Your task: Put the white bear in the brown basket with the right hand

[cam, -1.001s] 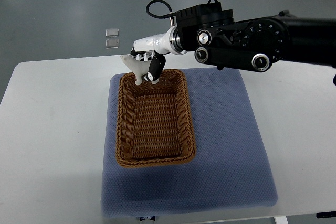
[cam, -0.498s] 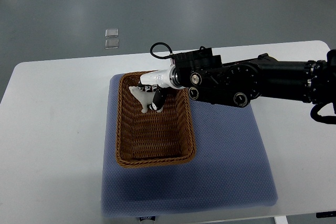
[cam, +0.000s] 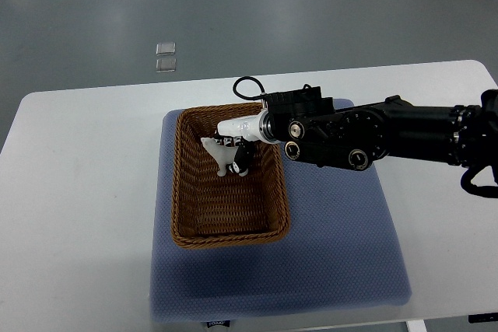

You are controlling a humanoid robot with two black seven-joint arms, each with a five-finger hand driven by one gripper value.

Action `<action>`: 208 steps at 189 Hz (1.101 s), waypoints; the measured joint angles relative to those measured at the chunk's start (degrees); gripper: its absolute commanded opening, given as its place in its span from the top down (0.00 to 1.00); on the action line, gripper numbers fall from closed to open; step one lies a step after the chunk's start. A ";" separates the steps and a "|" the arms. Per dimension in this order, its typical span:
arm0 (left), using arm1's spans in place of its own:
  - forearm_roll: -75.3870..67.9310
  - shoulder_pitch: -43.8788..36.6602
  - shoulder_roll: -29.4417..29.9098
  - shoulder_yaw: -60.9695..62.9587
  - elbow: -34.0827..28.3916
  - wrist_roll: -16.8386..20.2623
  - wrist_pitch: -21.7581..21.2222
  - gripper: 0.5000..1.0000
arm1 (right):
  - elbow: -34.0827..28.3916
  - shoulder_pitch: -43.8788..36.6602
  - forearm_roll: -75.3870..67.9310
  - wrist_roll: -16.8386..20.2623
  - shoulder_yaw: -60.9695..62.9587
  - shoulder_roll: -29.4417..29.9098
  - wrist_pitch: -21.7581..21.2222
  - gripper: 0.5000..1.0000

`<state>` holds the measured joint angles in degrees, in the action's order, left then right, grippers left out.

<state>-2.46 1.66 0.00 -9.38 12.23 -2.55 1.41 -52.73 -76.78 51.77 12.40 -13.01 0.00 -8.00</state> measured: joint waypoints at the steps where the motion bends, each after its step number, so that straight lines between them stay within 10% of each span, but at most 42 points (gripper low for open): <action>1: 0.00 0.00 0.00 0.00 0.00 0.00 0.00 0.00 | 0.01 0.00 0.00 0.00 0.00 0.00 0.00 0.60; 48: 0.01 0.00 0.00 -0.03 -0.02 0.00 0.00 0.00 | 0.09 0.03 0.00 -0.01 0.32 0.00 0.02 0.37; 148: 0.03 0.00 0.00 -0.03 -0.10 0.00 0.00 0.00 | -0.37 -4.64 -1.19 -0.02 2.52 -0.28 -0.60 0.35; 208: 0.02 0.00 0.00 -0.04 0.31 0.00 0.00 0.00 | -0.33 4.23 -5.14 -4.55 26.84 -9.42 1.90 0.28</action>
<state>-2.44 1.66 0.00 -9.42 12.54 -2.55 1.41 -53.07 -72.55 46.63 7.85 13.82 -9.42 -6.09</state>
